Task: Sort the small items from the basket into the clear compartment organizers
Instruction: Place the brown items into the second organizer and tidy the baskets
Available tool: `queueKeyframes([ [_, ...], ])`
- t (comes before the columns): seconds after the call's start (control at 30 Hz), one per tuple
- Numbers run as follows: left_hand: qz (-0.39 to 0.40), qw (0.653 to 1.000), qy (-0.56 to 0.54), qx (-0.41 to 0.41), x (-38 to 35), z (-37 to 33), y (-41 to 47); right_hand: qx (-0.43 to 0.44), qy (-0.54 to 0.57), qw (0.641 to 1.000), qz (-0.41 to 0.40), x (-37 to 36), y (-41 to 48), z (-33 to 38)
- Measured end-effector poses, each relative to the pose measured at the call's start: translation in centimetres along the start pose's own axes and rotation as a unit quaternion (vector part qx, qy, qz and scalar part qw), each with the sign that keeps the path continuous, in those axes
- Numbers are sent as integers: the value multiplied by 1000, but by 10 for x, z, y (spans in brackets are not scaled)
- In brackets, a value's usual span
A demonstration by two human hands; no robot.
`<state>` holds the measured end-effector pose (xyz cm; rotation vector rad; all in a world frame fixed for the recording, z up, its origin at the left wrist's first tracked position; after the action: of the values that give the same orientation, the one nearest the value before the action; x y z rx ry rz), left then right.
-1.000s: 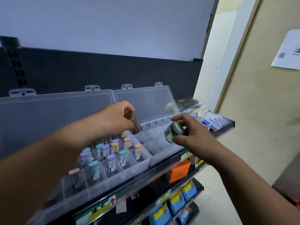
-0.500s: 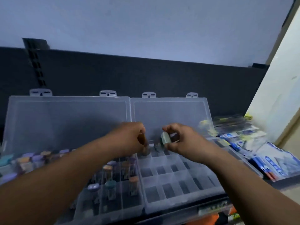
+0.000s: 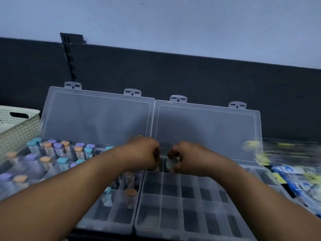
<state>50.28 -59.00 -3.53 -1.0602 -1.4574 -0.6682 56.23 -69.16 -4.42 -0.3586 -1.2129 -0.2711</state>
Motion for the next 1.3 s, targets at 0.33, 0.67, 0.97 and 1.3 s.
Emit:
queueKeyframes([
  [0.33, -79, 997, -18, 4, 18, 28, -22, 10, -50, 998, -30, 28, -2, 30],
  [0.67, -268, 955, 73, 107, 71, 171, -129, 105, -175, 968, -146, 18, 32, 187],
  [0.97, -280, 931, 100, 211, 84, 347, -266, 191, -151, 956, -164, -41, 66, 368],
  [1.3, -266, 909, 87, 310, 93, 500, -386, 281, -137, 941, -129, -91, 116, 538],
])
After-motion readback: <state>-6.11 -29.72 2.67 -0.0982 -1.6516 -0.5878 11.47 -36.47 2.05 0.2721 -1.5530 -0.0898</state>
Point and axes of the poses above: each hand's wrist, its own y-axis towards the middle knuckle, its own x-axis out of the back of the hand, z = x × y, the point moved 7 cm from there along y, towards the middle knuckle, and after that the axes turned 13 degrees about x, right-handed, at the moved point
